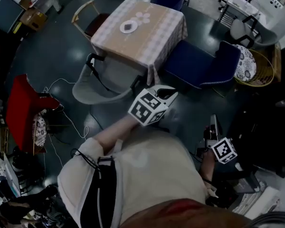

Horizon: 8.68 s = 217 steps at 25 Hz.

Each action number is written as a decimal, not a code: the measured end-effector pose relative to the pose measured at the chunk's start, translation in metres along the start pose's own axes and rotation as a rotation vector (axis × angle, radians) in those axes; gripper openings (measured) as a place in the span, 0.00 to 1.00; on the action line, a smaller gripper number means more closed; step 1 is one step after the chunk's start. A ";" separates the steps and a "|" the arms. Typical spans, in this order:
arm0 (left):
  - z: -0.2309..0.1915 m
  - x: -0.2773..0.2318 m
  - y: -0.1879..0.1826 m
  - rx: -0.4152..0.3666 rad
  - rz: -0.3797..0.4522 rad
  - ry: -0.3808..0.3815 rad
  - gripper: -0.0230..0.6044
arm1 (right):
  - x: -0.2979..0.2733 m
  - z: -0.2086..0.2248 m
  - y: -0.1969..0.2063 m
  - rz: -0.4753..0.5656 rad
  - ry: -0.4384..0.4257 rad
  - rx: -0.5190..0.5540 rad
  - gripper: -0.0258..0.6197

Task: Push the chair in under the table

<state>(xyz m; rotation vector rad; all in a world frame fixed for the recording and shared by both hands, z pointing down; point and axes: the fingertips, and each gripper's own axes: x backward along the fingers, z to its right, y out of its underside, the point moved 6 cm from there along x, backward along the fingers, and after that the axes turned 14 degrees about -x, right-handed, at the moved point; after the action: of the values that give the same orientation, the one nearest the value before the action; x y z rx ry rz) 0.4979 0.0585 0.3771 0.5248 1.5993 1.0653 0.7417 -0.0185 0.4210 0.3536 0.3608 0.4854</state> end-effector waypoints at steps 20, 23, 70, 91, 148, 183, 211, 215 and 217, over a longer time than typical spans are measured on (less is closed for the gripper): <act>-0.137 -0.040 -0.013 0.118 0.098 0.055 0.05 | -0.103 -0.032 -0.041 -0.013 0.201 0.051 0.06; -0.158 -0.042 -0.007 0.127 0.094 0.060 0.05 | -0.128 -0.038 -0.047 -0.031 0.225 0.070 0.06; -0.172 -0.155 -0.060 0.159 -0.146 -0.130 0.05 | -0.230 0.226 -0.237 -0.284 0.553 -0.005 0.49; -0.195 -0.118 -0.045 0.202 -0.151 -0.240 0.05 | -0.288 0.249 -0.213 -0.386 0.666 0.111 0.30; -0.182 -0.188 -0.054 0.108 -0.289 -0.035 0.05 | -0.328 0.218 -0.173 -0.473 0.758 0.605 0.23; -0.173 -0.197 -0.053 0.131 -0.226 -0.037 0.05 | -0.339 0.219 -0.182 -0.504 0.767 0.676 0.23; -0.173 -0.203 -0.051 0.151 -0.222 -0.032 0.05 | -0.340 0.220 -0.186 -0.512 0.768 0.679 0.24; -0.176 -0.200 -0.048 0.159 -0.223 -0.042 0.05 | -0.342 0.220 -0.185 -0.510 0.768 0.681 0.24; -0.177 -0.199 -0.047 0.161 -0.223 -0.043 0.05 | -0.342 0.219 -0.184 -0.513 0.772 0.681 0.24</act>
<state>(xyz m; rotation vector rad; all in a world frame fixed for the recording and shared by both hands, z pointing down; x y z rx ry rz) 0.4041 -0.1861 0.4450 0.4605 1.6704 0.7588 0.6214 -0.3973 0.6232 0.7017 1.3454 -0.0481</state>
